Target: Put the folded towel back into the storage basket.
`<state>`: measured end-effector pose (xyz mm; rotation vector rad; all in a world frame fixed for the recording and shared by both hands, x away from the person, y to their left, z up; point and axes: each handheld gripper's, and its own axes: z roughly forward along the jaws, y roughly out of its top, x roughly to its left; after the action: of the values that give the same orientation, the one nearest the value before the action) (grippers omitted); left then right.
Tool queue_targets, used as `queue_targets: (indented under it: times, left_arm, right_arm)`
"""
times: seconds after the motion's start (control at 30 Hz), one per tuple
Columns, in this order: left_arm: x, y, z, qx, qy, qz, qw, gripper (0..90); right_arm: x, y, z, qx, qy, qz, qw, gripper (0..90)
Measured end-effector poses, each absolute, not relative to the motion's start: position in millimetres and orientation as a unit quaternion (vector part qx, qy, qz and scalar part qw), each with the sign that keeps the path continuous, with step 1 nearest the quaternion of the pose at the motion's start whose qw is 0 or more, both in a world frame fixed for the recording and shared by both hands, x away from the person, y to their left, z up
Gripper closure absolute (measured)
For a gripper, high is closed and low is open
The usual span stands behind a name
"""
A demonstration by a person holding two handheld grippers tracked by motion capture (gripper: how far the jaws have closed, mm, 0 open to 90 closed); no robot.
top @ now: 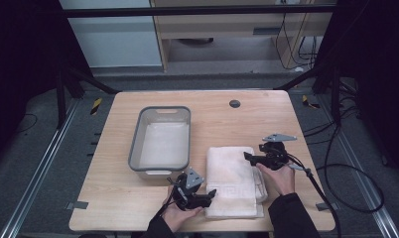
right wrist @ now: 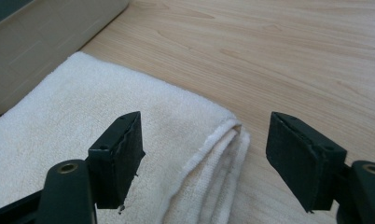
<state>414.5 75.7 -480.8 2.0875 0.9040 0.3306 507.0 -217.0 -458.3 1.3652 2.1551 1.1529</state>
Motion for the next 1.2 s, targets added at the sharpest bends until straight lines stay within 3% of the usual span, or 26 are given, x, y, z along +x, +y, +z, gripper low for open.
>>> queue_targets:
  times: [0.7,1.2]
  left_arm:
    - [417,69,-497,0.83,0.368,0.104,0.405,30.6]
    - [422,68,-502,0.829,0.377,0.078,0.406,35.0]
  right_arm:
    - [512,-212,-480,0.493,0.77,0.381,0.138,29.7]
    - [513,-210,-489,0.51,0.766,0.378,0.101,36.7]
